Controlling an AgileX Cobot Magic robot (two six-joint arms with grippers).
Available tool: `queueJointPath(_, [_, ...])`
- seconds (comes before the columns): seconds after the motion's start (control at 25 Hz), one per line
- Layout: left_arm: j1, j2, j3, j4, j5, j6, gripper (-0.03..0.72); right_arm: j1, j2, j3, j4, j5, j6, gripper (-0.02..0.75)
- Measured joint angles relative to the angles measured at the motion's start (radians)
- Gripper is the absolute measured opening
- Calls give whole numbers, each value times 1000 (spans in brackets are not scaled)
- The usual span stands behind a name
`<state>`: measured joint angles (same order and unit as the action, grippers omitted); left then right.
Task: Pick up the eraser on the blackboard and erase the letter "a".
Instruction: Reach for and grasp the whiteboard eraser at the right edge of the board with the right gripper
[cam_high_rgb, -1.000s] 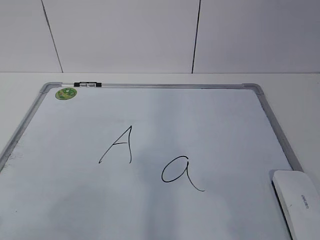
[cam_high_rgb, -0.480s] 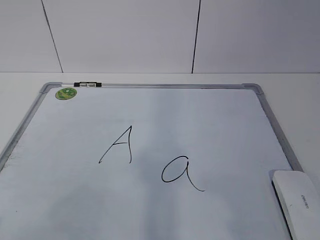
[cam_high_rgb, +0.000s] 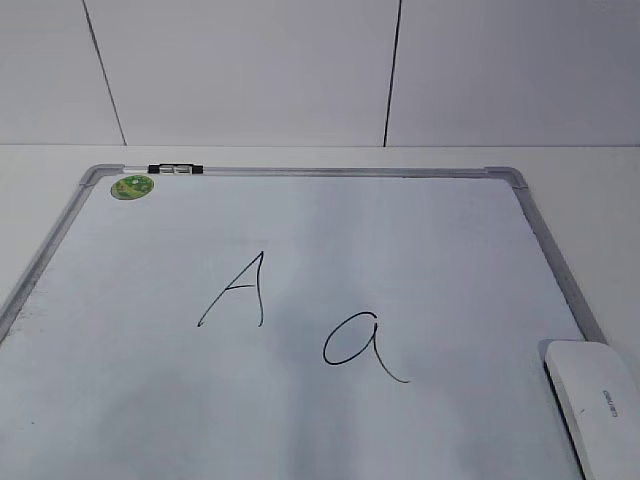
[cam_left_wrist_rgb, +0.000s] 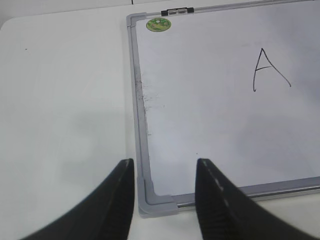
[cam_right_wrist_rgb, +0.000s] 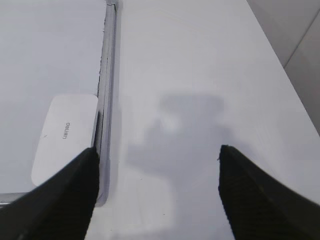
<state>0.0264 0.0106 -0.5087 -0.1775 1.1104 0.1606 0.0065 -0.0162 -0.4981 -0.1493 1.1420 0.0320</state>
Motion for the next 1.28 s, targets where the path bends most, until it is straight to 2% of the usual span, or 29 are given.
queueJointPath(0.32, [0, 0, 0, 0, 0, 0, 307, 0, 0, 0, -32, 0, 0, 592])
queueJointPath(0.64, [0, 0, 0, 0, 0, 0, 307, 0, 0, -5, -9, 0, 0, 592])
queueJointPath(0.88, [0, 0, 0, 0, 0, 0, 307, 0, 10, -106, 15, 2, 0, 592])
queueJointPath(1.28, [0, 0, 0, 0, 0, 0, 307, 0, 271, -283, 100, 0, 0, 592])
